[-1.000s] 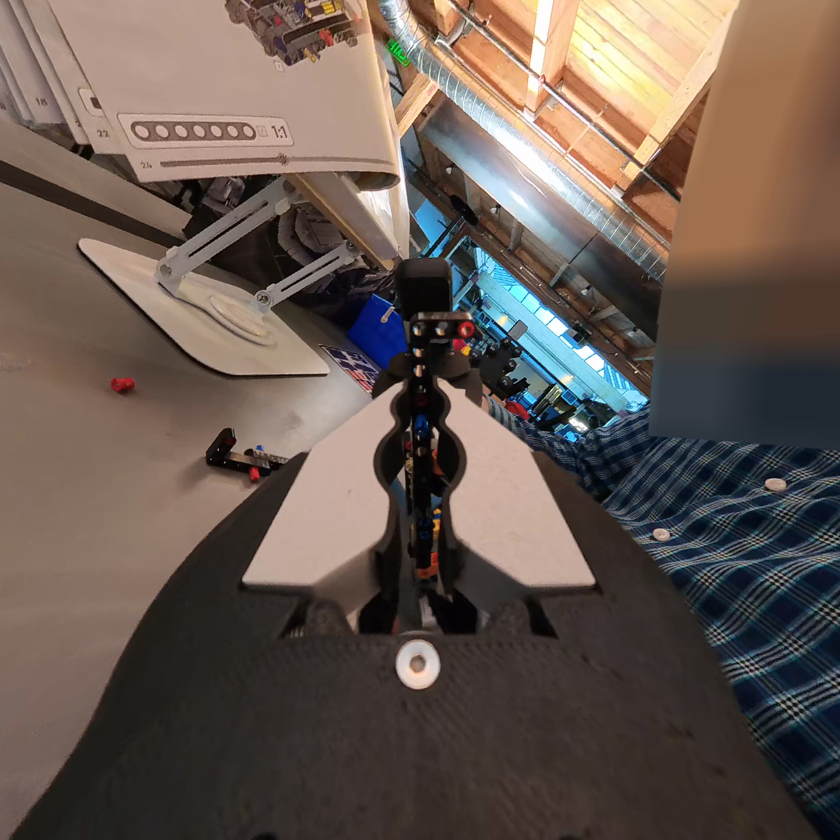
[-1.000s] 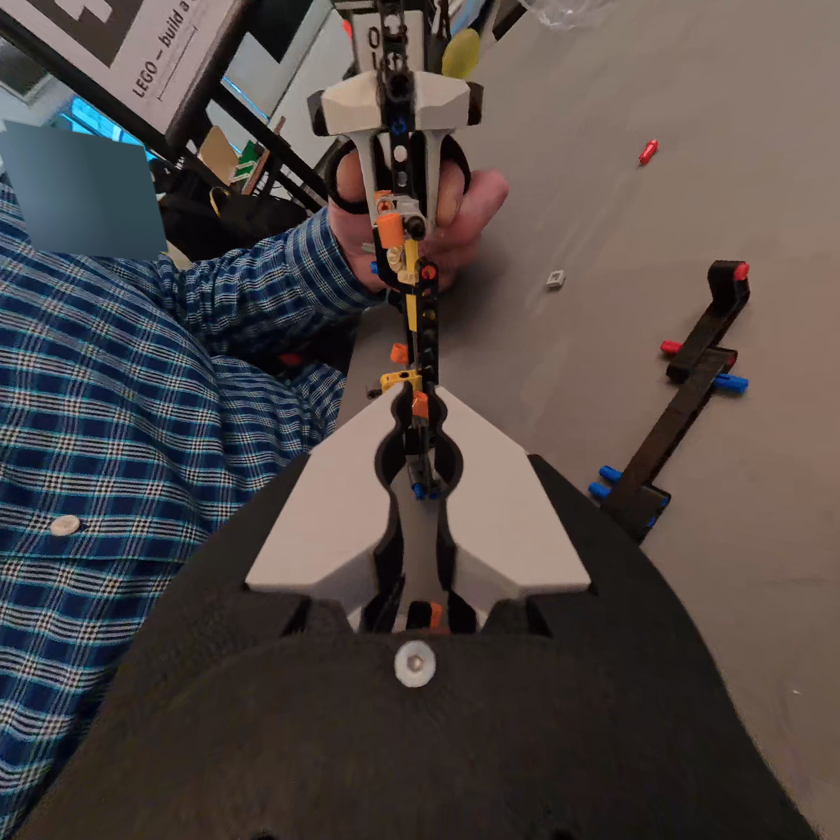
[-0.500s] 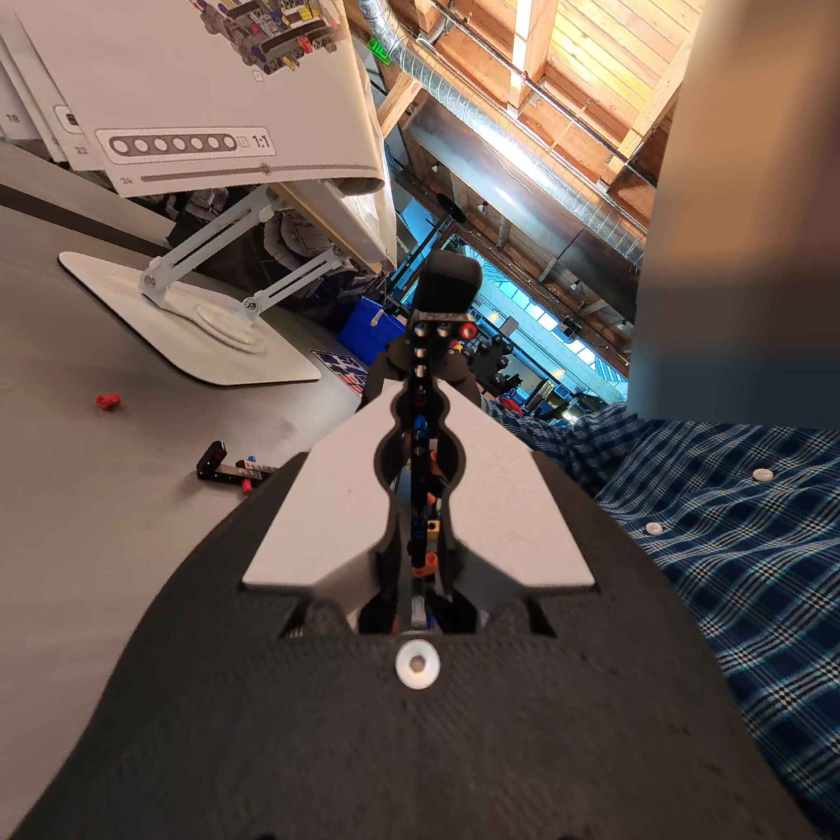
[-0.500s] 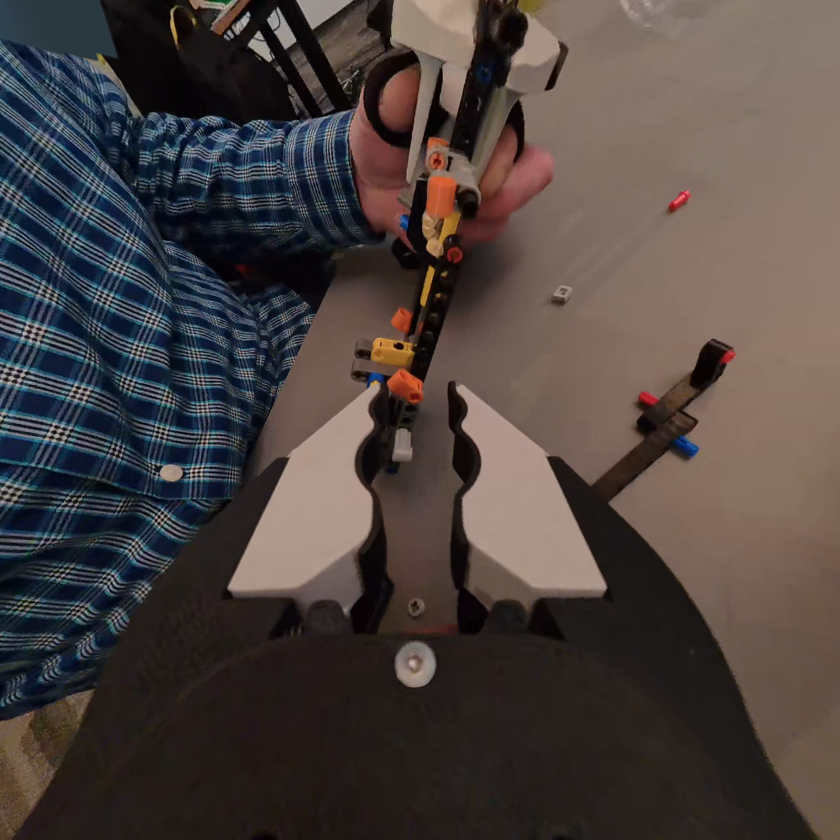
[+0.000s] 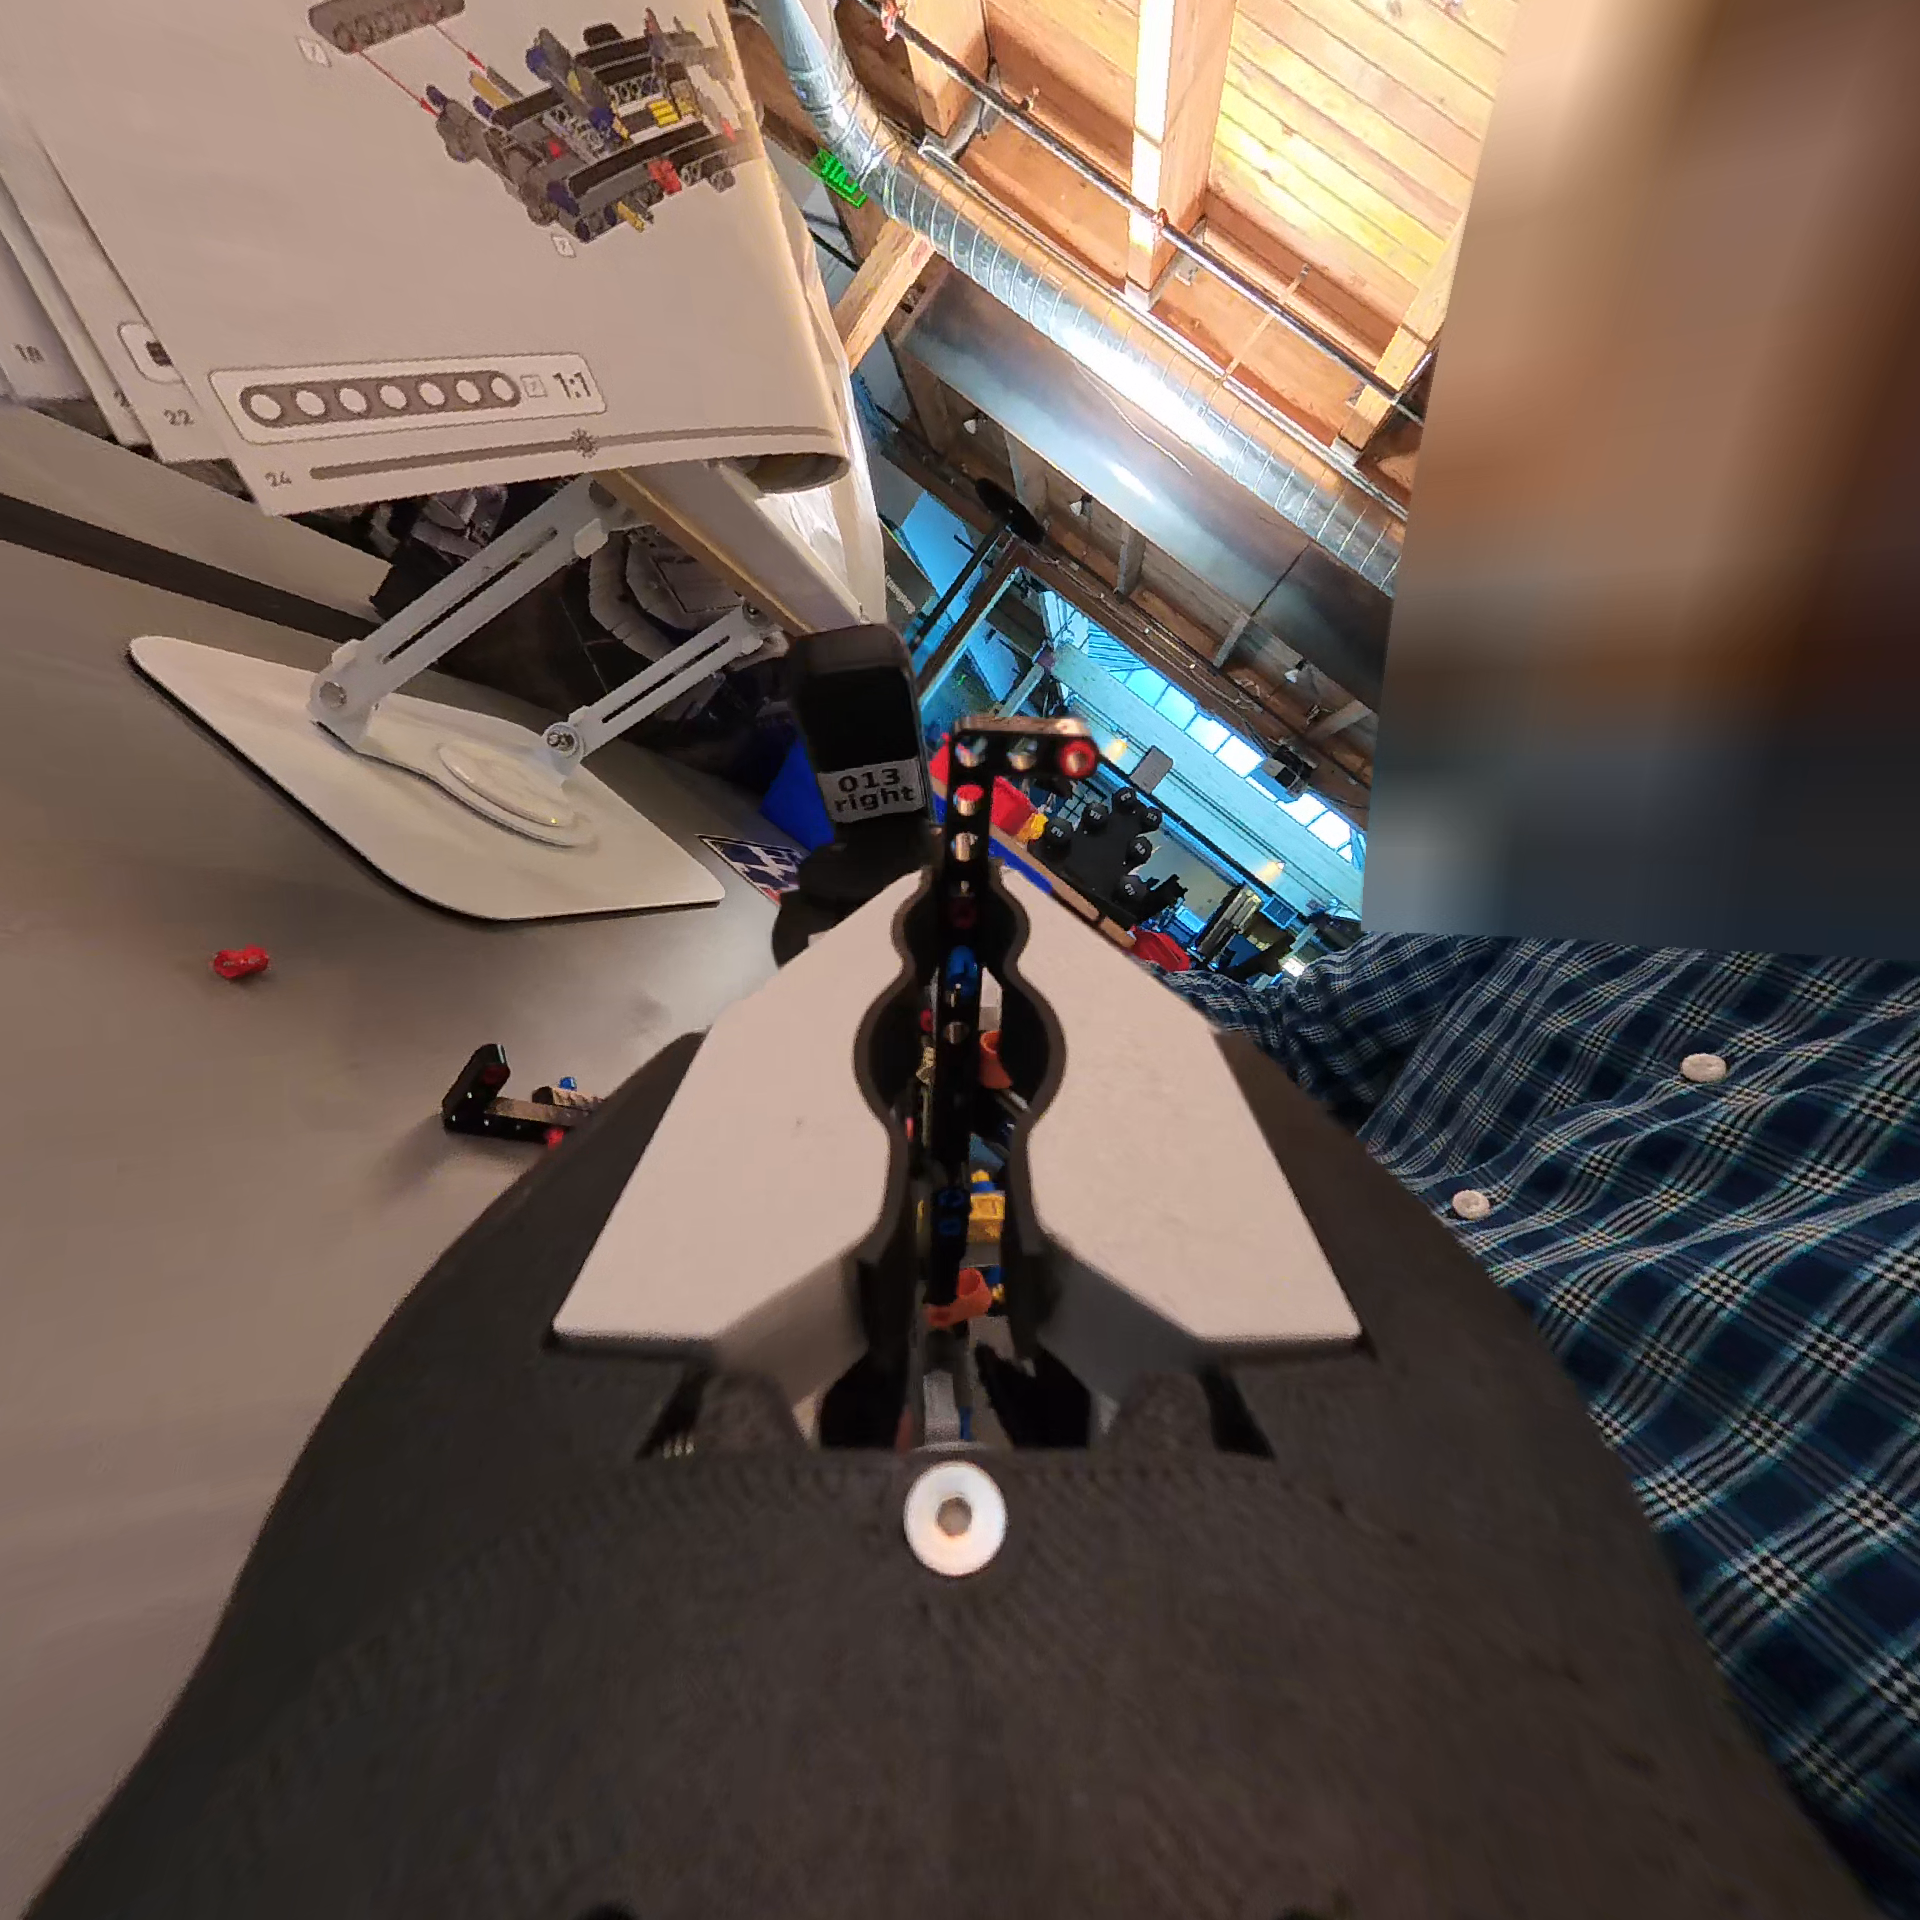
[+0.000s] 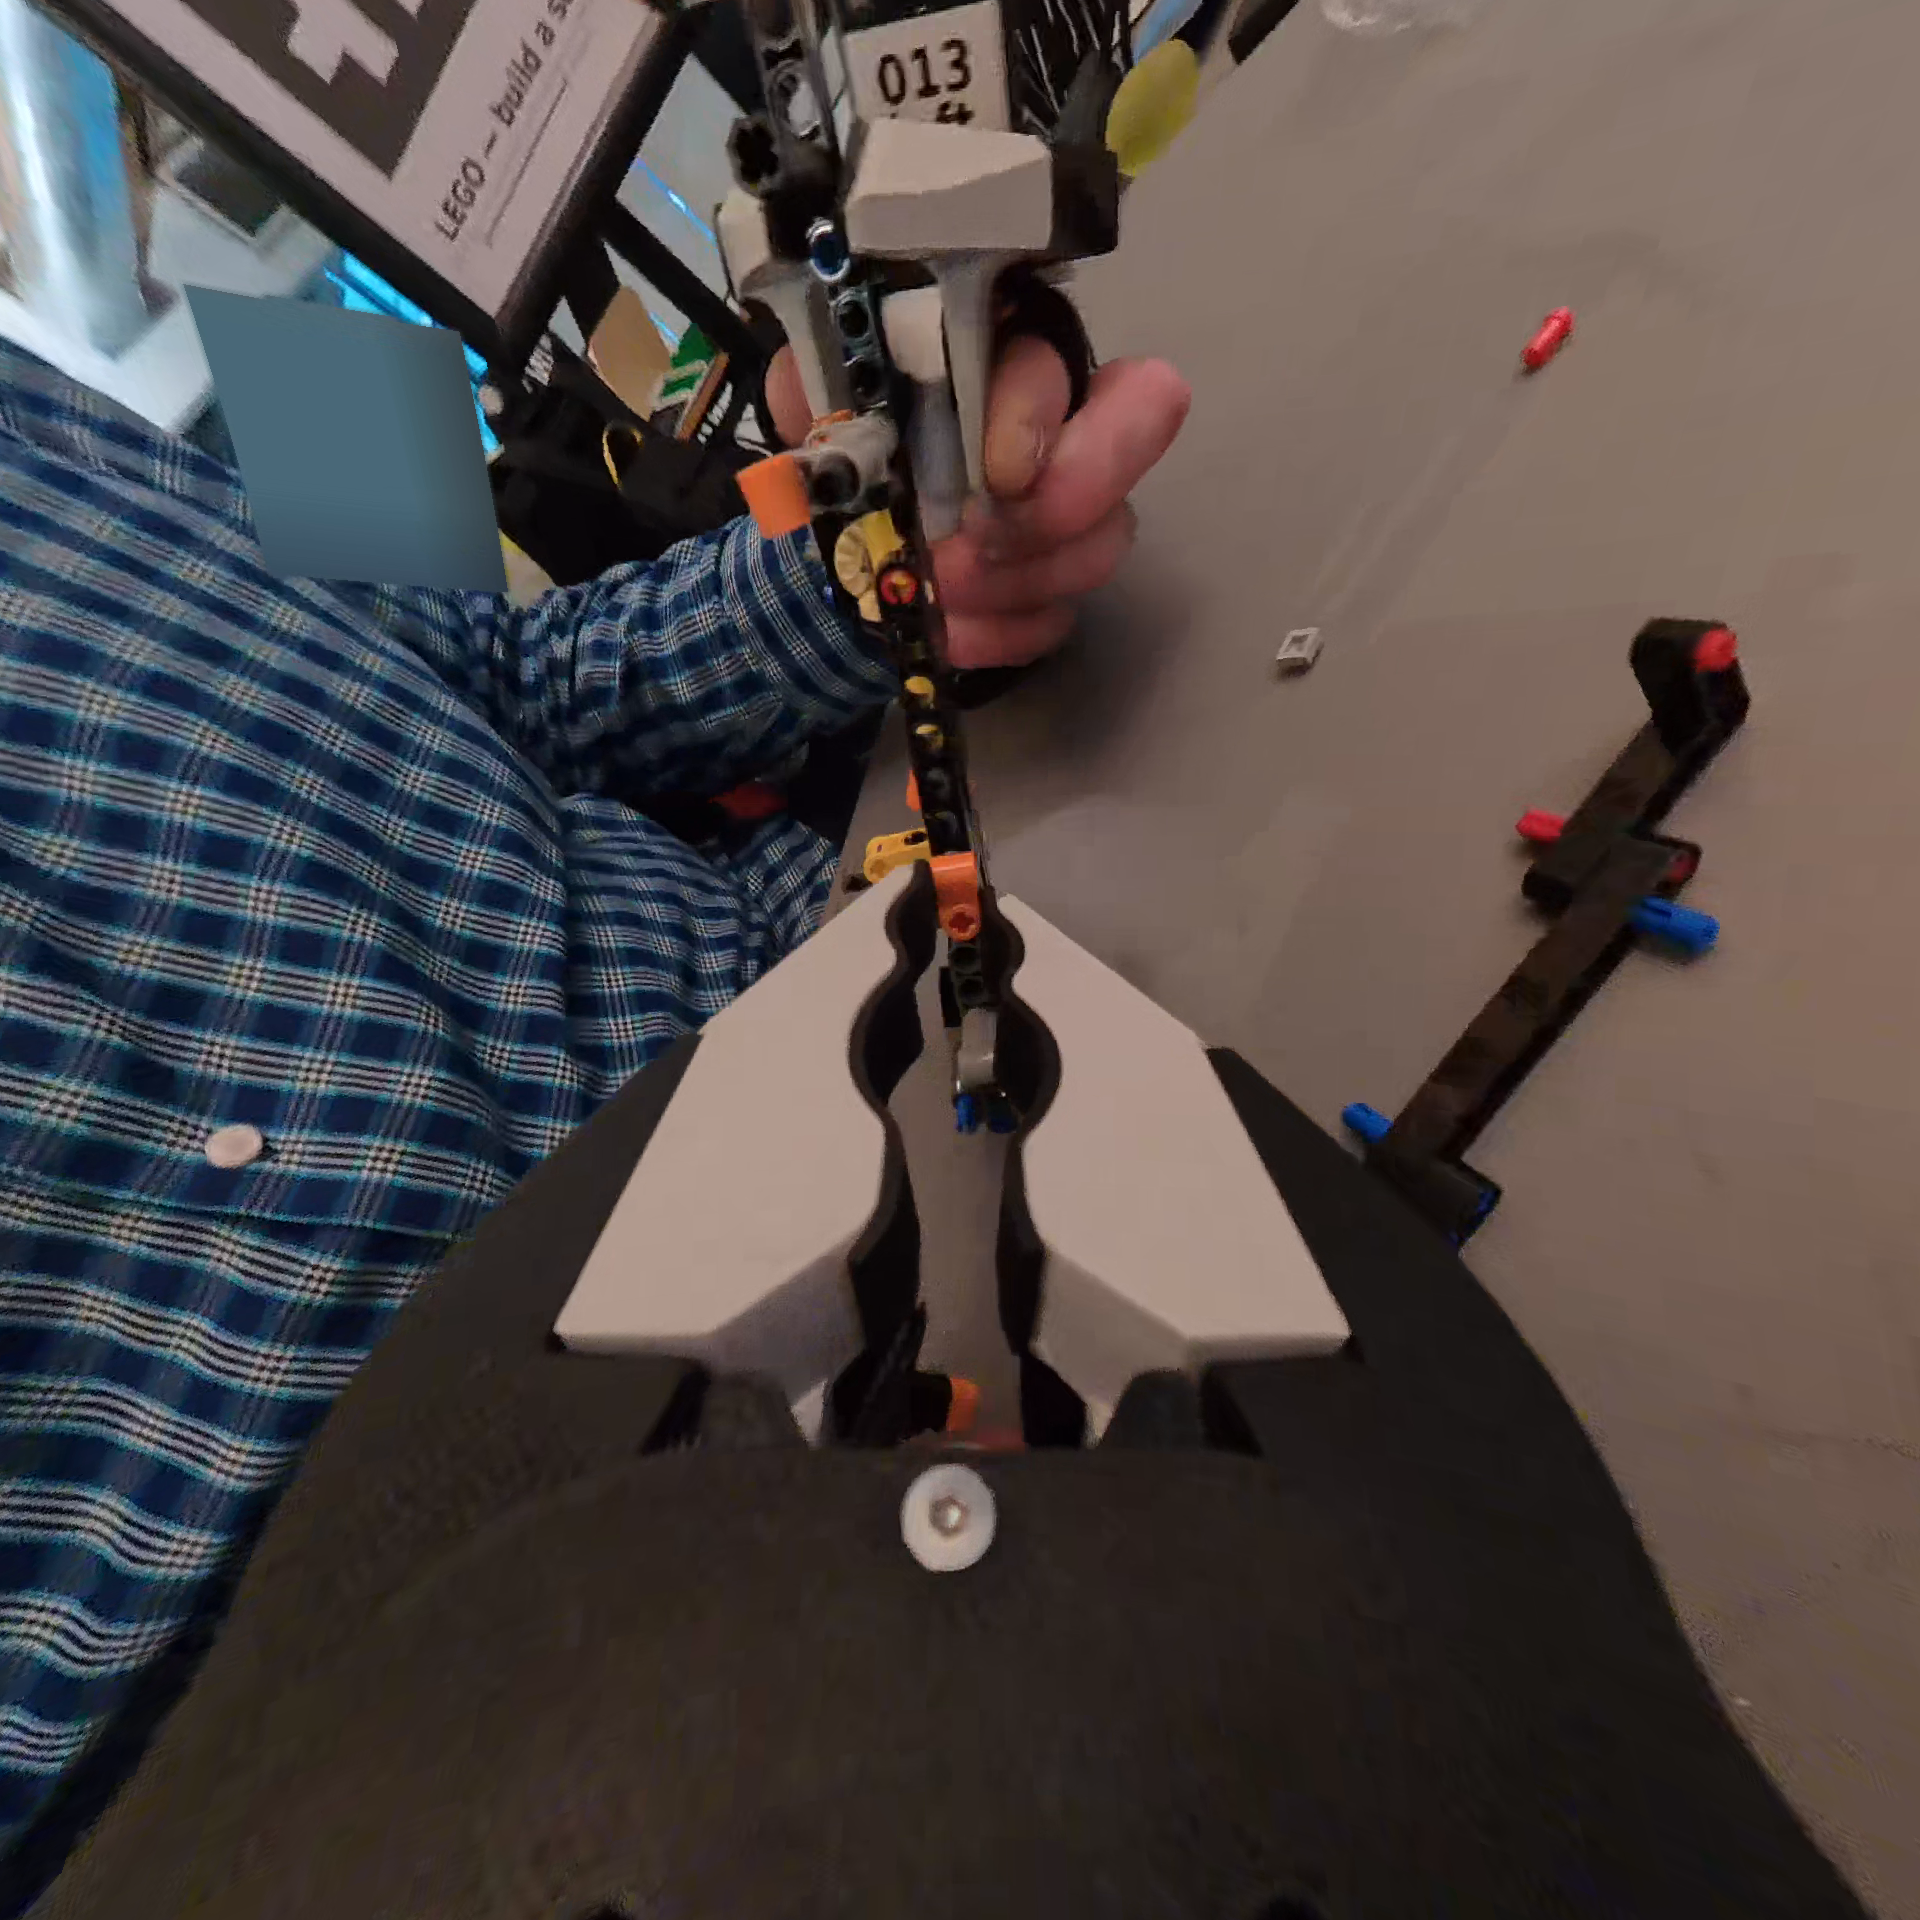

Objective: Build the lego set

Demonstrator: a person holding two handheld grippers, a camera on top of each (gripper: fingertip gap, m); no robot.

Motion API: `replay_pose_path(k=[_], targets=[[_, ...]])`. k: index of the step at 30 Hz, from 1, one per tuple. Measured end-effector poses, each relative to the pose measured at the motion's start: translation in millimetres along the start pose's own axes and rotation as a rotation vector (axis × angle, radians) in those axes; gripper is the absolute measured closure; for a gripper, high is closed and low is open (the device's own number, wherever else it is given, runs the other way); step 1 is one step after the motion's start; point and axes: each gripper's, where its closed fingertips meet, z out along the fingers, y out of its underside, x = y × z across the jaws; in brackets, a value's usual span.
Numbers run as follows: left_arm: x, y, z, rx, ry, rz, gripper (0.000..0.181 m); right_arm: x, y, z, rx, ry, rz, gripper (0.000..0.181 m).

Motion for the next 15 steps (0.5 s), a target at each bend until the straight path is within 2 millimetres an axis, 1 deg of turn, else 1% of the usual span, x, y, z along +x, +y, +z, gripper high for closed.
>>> replay_pose_path(k=[2, 6, 9, 10, 12, 13, 15], targets=[[0, 0, 0, -0.003, -0.003, 0.005, 0.176, 0, 0, 1, 0.002, -0.002, 0.024, 0.177], [-5, -3, -2, 0.007, -0.028, 0.007, 0.176, 1, -4, 3, 0.004, 0.035, -0.003, 0.174], [-8, -8, -4, 0.030, -0.051, -0.008, 0.176, 4, -2, -5, -0.018, 0.069, -0.022, 0.152], [-9, -8, -5, 0.030, -0.060, -0.010, 0.176, 5, -2, -8, -0.017, 0.084, -0.031, 0.149], [-11, -8, -7, 0.036, -0.077, -0.012, 0.176, 6, 3, -10, -0.038, 0.127, -0.070, 0.149], [-12, -9, -8, 0.040, -0.084, -0.015, 0.176, 6, 7, -9, -0.060, 0.147, -0.088, 0.151], [-15, -10, -8, 0.054, -0.101, -0.021, 0.176, 3, 8, -5, -0.066, 0.150, -0.101, 0.152]])
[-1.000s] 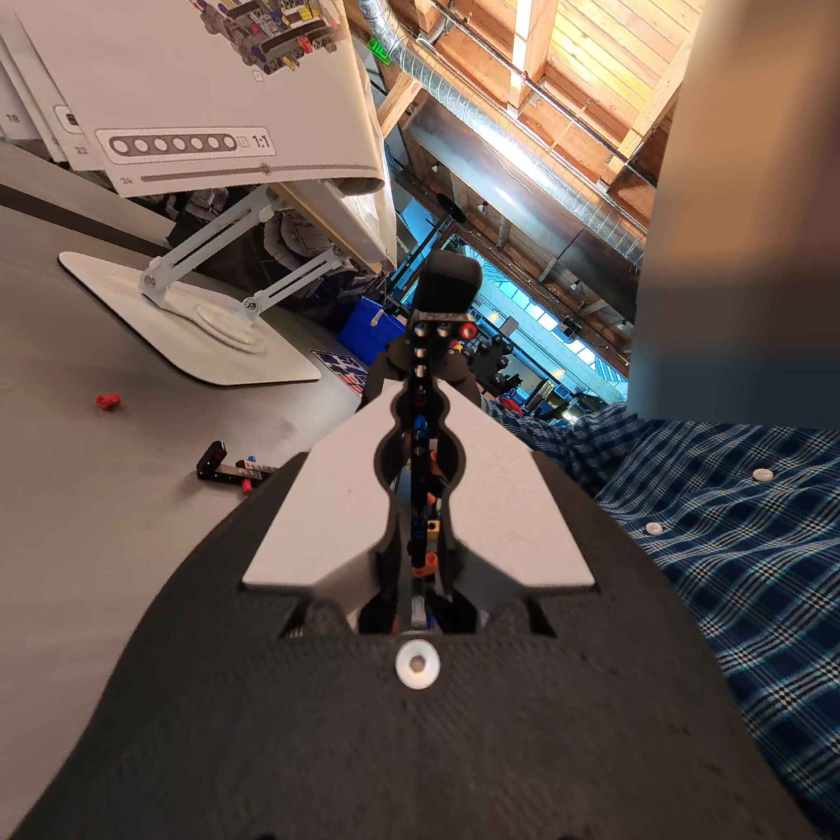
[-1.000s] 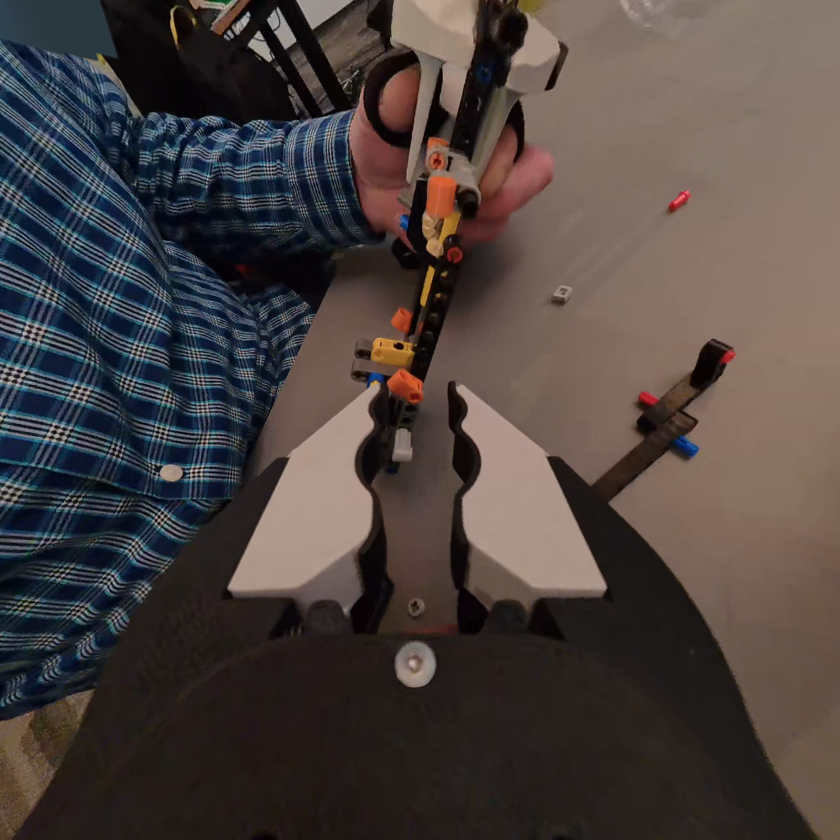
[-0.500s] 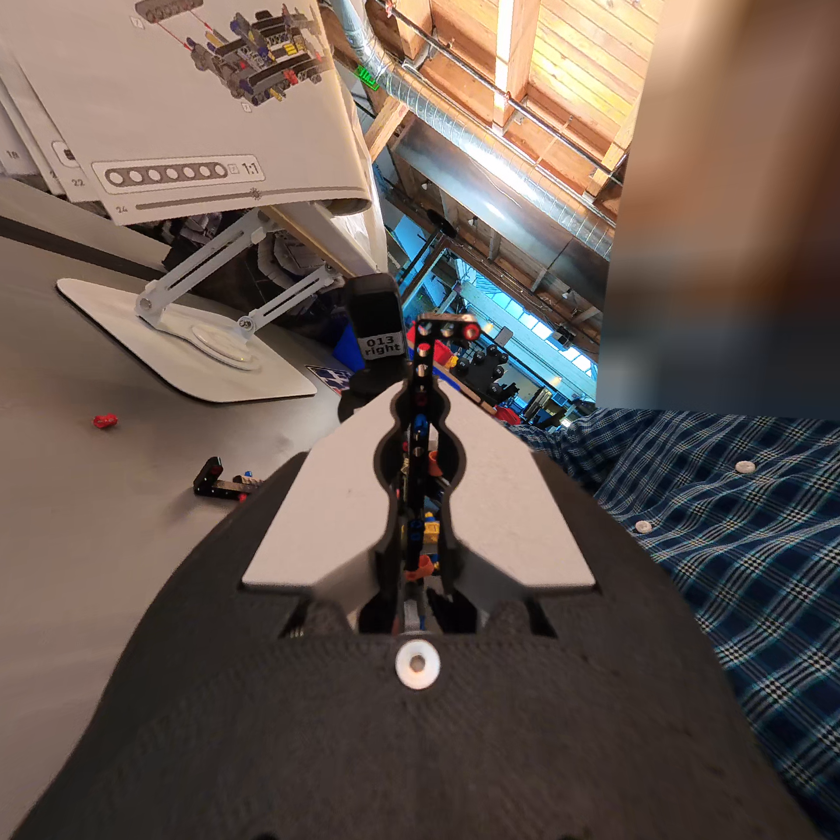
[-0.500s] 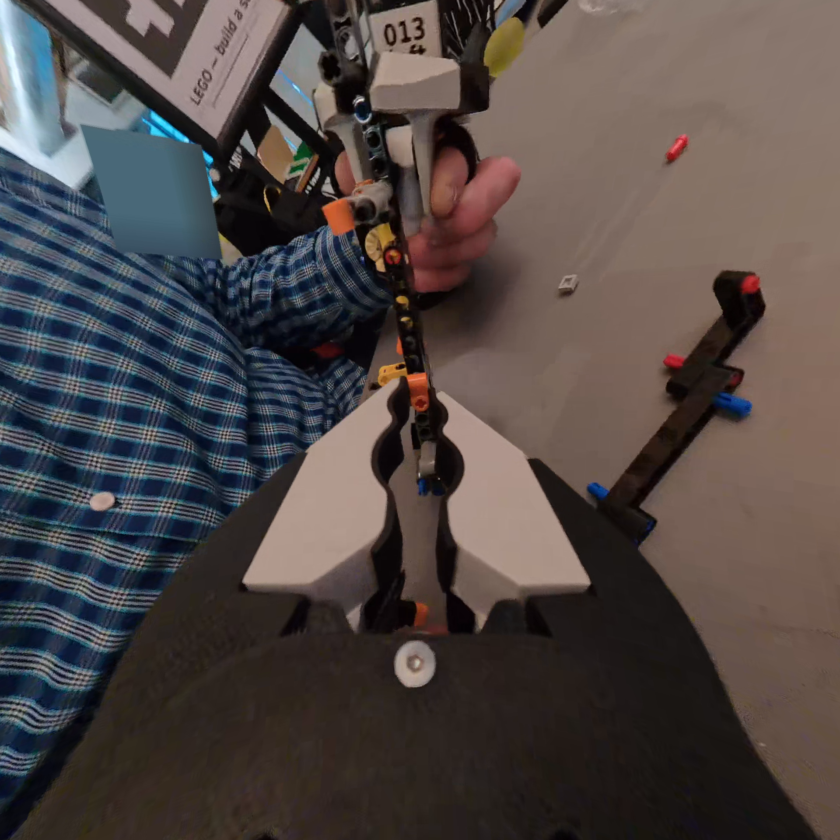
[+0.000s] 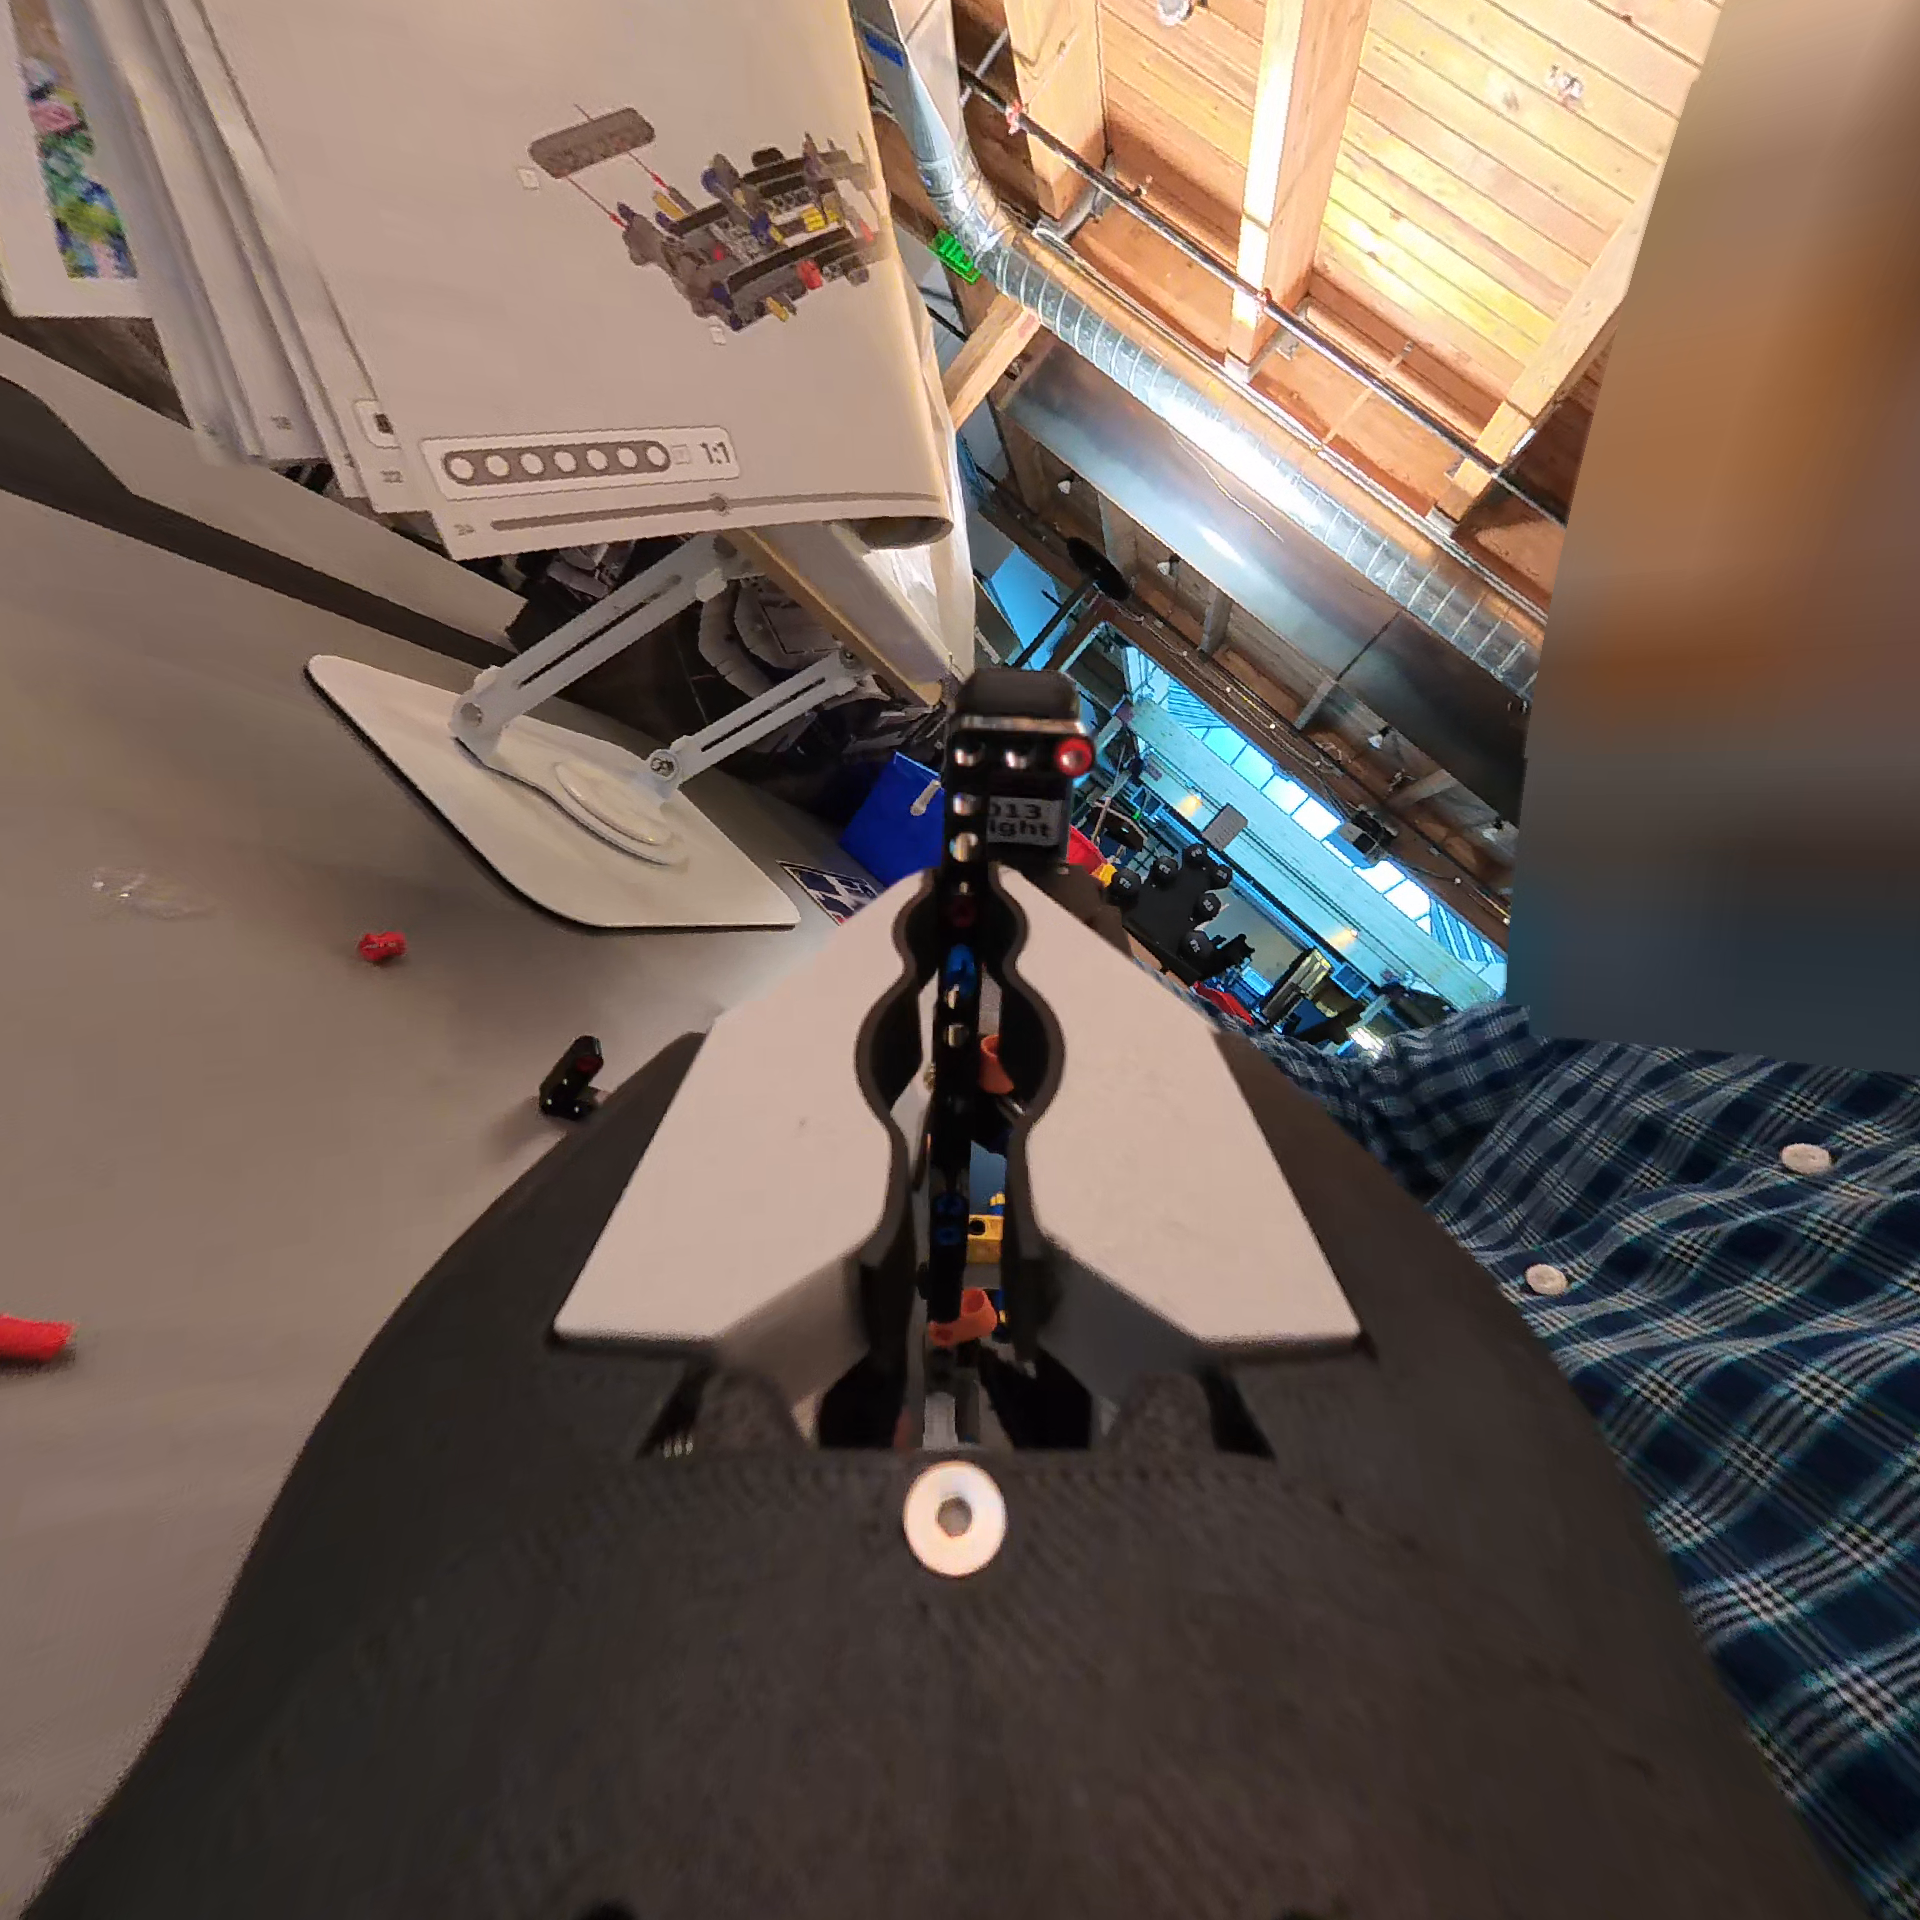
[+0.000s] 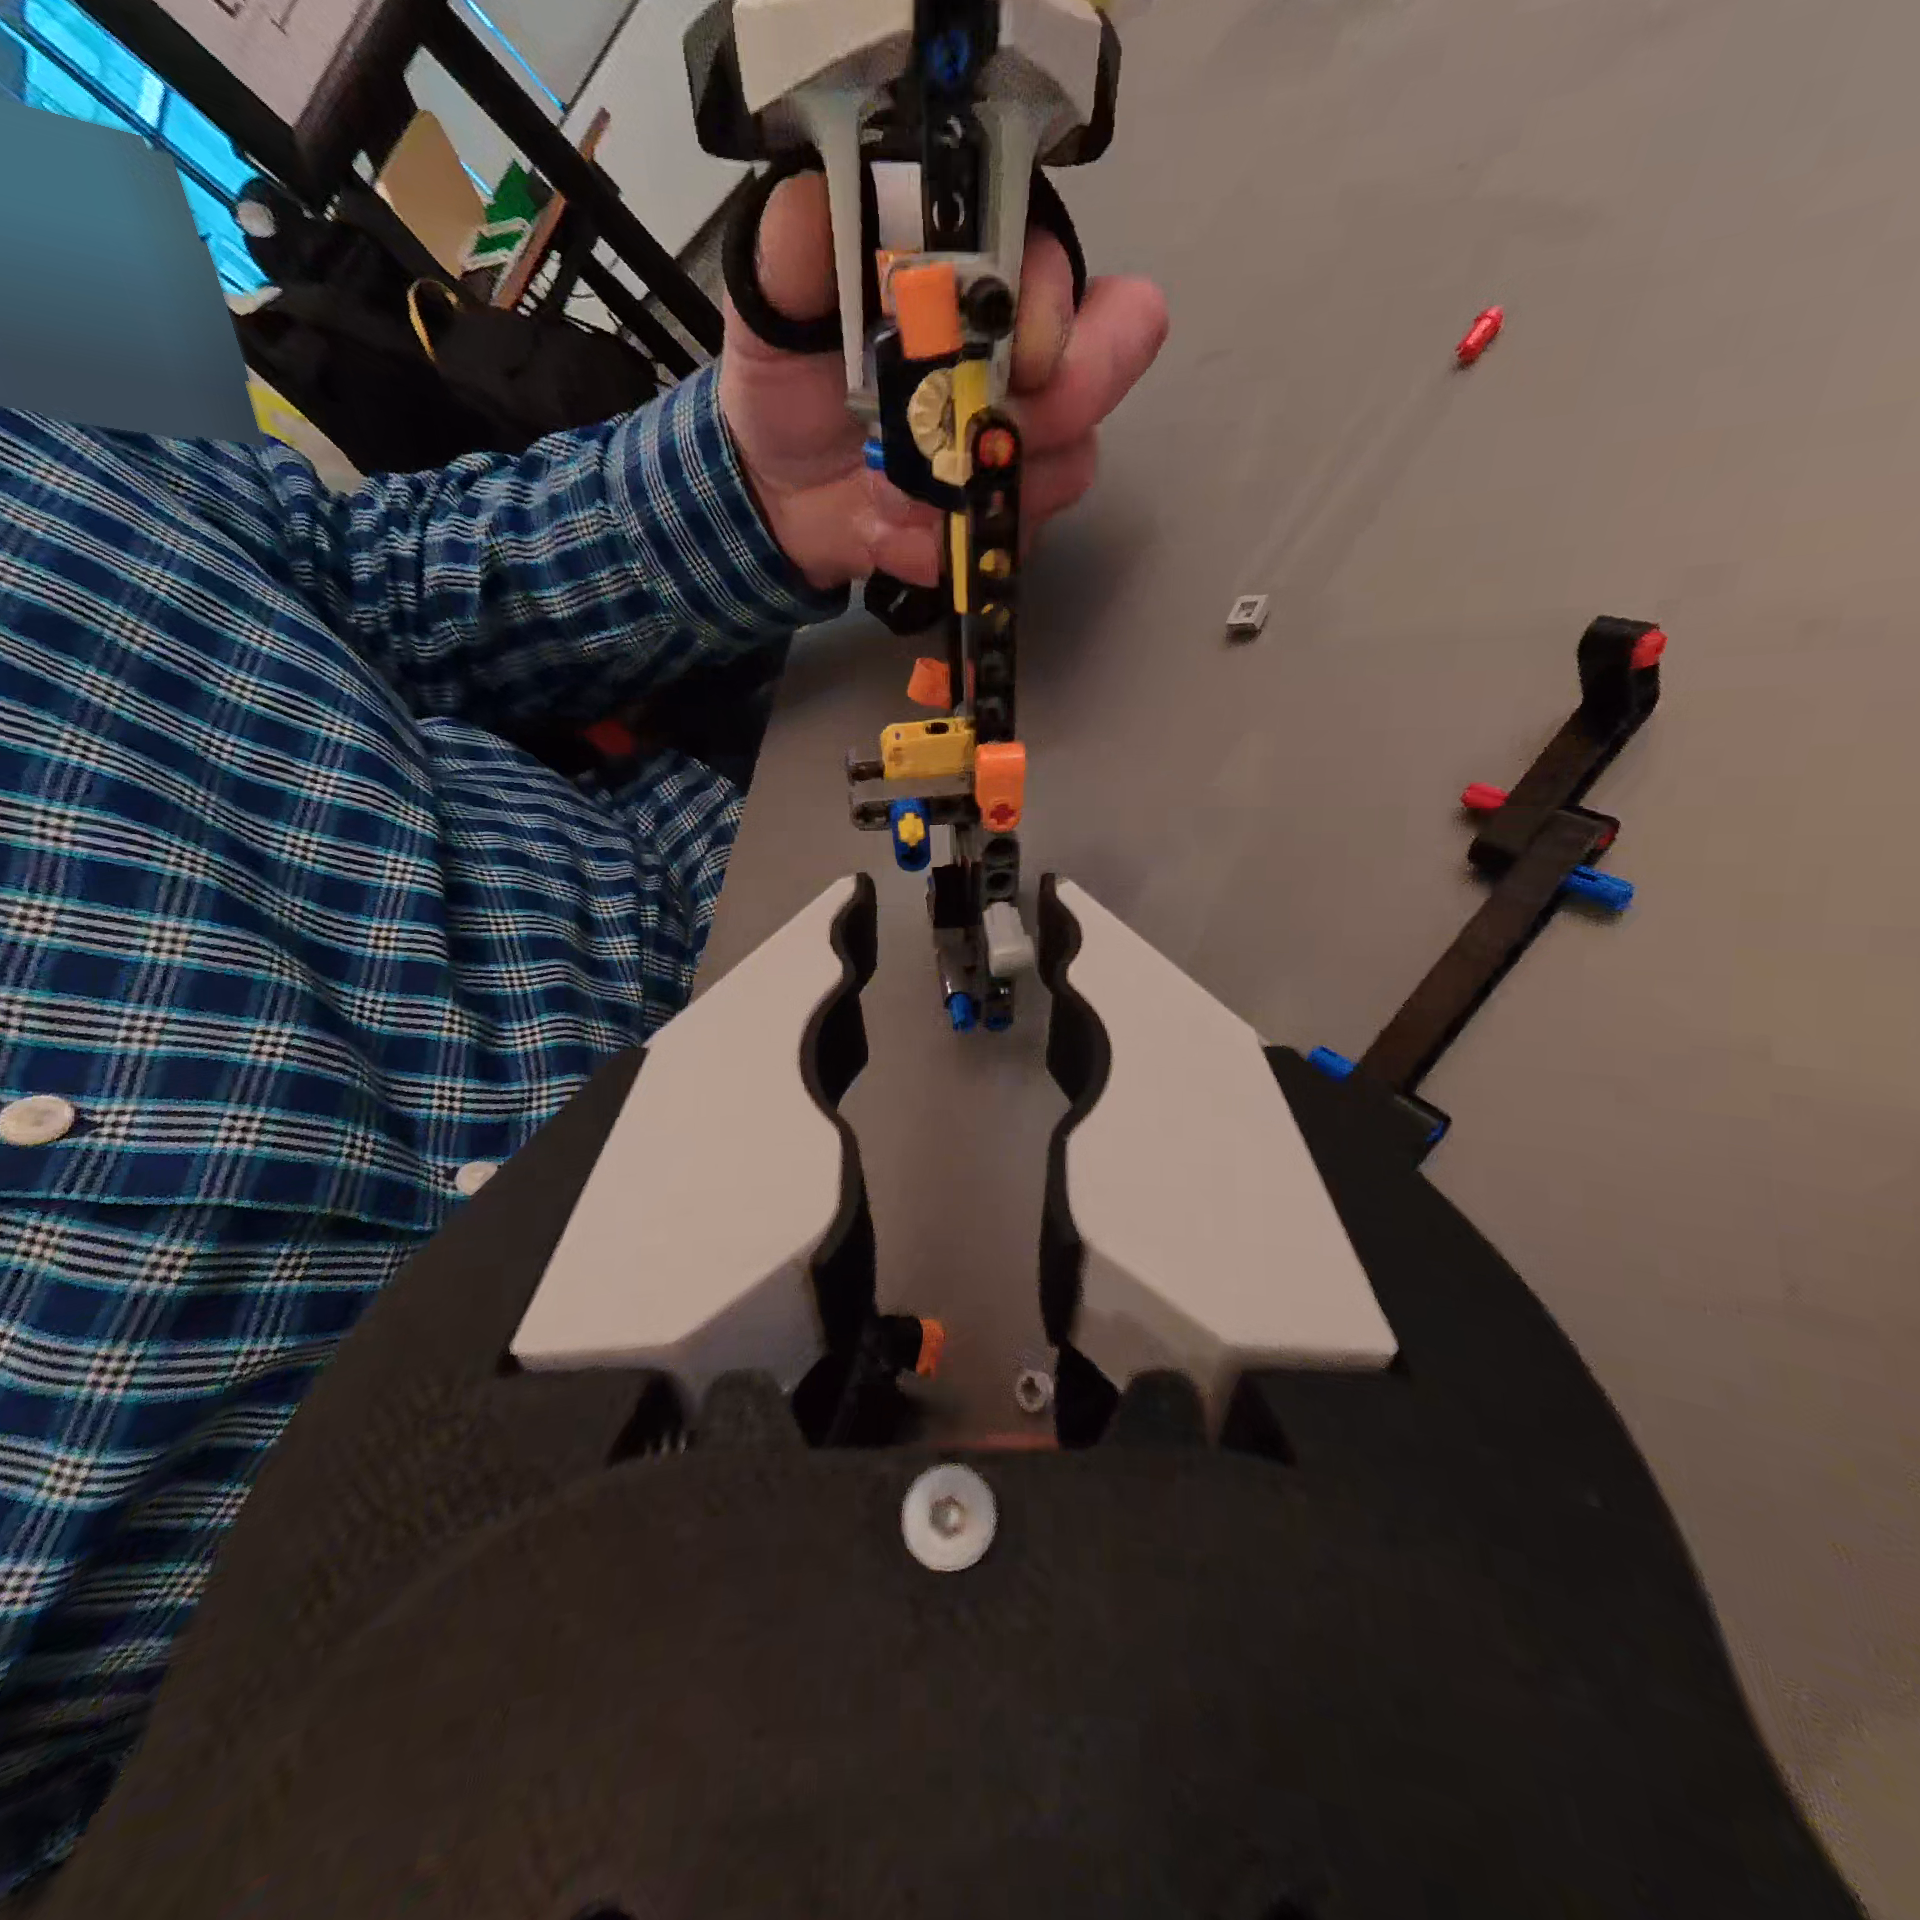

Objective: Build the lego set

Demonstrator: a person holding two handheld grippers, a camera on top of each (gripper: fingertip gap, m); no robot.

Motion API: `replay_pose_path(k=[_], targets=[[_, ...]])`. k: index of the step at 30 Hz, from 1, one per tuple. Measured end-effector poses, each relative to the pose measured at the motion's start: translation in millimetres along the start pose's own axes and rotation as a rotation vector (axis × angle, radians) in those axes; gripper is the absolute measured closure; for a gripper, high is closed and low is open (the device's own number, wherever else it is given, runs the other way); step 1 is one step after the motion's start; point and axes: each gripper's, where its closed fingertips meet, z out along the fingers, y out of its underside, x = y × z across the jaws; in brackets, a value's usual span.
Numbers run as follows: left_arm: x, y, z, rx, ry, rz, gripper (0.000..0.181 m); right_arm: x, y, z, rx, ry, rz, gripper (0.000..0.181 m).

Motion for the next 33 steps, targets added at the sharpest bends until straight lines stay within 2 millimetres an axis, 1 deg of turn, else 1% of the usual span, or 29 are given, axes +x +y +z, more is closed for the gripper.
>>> replay_pose_path(k=[4, 5, 6, 9, 10, 12, 13, 15, 16, 17, 21, 23, 25, 29, 33], targets=[[-10, -6, -4, 0.046, -0.105, -0.020, 0.176, 2, -2, -2, -0.011, 0.103, -0.071, 0.143], [-11, -6, -6, 0.060, -0.127, -0.023, 0.176, 3, -1, -2, -0.021, 0.147, -0.101, 0.137], [-14, -7, -9, 0.074, -0.166, -0.022, 0.175, 3, -1, -1, -0.034, 0.181, -0.129, 0.130], [-23, -4, -14, 0.100, -0.243, -0.067, 0.176, 9, 0, 7, -0.056, 0.275, -0.182, 0.127], [-24, -4, -15, 0.110, -0.252, -0.076, 0.176, 11, 3, 11, -0.065, 0.286, -0.181, 0.128], [-21, -3, -17, 0.129, -0.231, -0.100, 0.176, 17, 4, 15, -0.059, 0.316, -0.169, 0.138], [-18, -3, -17, 0.139, -0.210, -0.106, 0.175, 18, 6, 18, -0.069, 0.314, -0.162, 0.138], [-13, -2, -17, 0.139, -0.176, -0.100, 0.175, 18, 8, 23, -0.068, 0.295, -0.155, 0.144], [-11, -1, -16, 0.138, -0.155, -0.102, 0.175, 16, 9, 26, -0.069, 0.269, -0.140, 0.152], [-9, -1, -16, 0.135, -0.135, -0.106, 0.175, 14, 10, 28, -0.064, 0.241, -0.133, 0.164], [-4, -2, -16, 0.129, -0.095, -0.092, 0.173, 6, 10, 30, -0.028, 0.160, -0.101, 0.170], [-2, -2, -17, 0.119, -0.082, -0.090, 0.164, 0, 7, 28, -0.008, 0.126, -0.096, 0.174], [-2, -1, -18, 0.097, -0.087, -0.089, 0.160, -2, 6, 26, -0.005, 0.113, -0.091, 0.176], [0, 0, -21, 0.082, -0.098, -0.086, 0.148, -3, 6, 24, -0.001, 0.086, -0.062, 0.176], [1, 11, -31, 0.047, -0.133, -0.104, 0.137, -5, 9, 19, 0.008, 0.042, -0.035, 0.177]])
